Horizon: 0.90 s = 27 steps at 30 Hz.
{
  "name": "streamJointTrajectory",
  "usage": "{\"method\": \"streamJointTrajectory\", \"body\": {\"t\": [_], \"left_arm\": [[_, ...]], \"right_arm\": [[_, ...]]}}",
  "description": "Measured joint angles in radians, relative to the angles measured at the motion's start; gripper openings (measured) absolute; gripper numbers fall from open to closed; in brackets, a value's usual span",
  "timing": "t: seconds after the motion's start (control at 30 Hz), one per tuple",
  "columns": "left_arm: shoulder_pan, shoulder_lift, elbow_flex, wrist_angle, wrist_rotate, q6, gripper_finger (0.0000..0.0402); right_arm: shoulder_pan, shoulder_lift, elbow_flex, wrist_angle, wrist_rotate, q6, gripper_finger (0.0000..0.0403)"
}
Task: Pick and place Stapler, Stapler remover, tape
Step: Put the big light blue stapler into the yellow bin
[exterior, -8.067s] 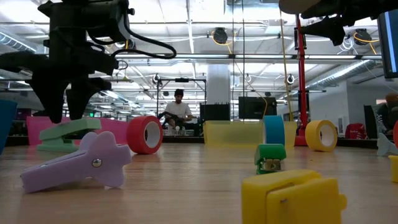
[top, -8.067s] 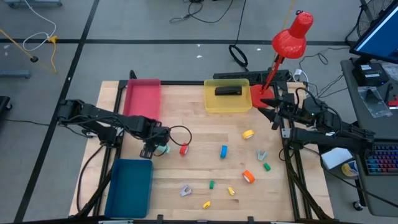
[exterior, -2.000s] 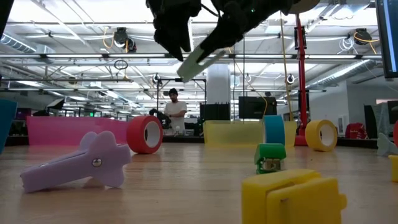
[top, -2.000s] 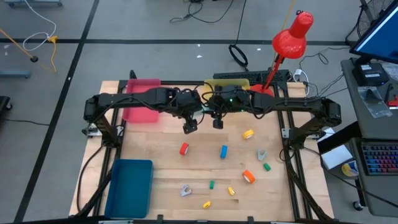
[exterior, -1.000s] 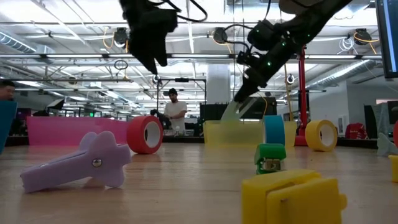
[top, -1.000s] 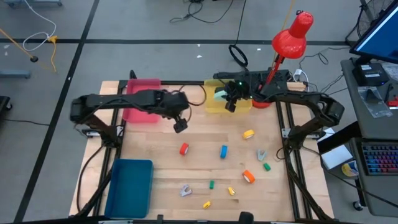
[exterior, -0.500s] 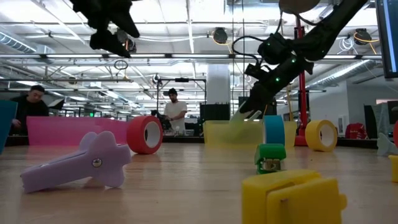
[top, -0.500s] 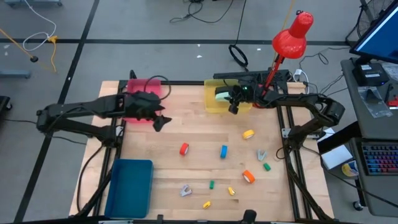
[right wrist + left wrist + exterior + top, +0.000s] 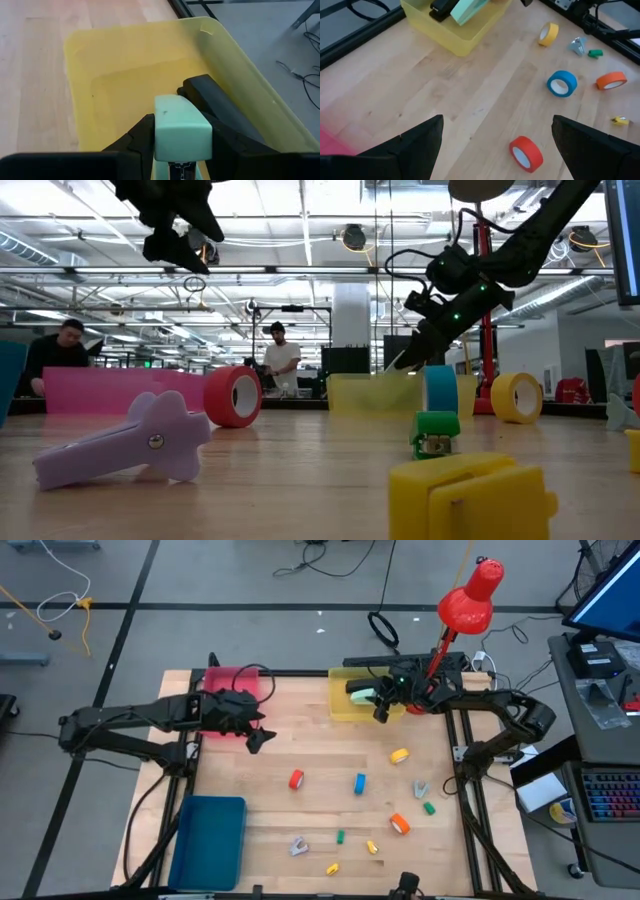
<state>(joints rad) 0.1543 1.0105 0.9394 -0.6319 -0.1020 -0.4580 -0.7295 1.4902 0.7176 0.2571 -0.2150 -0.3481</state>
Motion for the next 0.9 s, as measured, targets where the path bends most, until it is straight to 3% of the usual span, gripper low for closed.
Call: {"method": "streamJointTrajectory", "body": {"t": [0.53, 0.9], "left_arm": [[0.000, 0.018, 0.000, 0.017, 0.025, -0.002, 0.0365], [0.000, 0.018, 0.000, 0.017, 0.026, 0.000, 0.0365]], "right_arm": [[-0.030, 0.044, -0.026, 0.030, -0.022, 0.012, 0.0121], [-0.056, 0.044, -0.027, -0.031, 0.033, -0.003, 0.0139]]}}
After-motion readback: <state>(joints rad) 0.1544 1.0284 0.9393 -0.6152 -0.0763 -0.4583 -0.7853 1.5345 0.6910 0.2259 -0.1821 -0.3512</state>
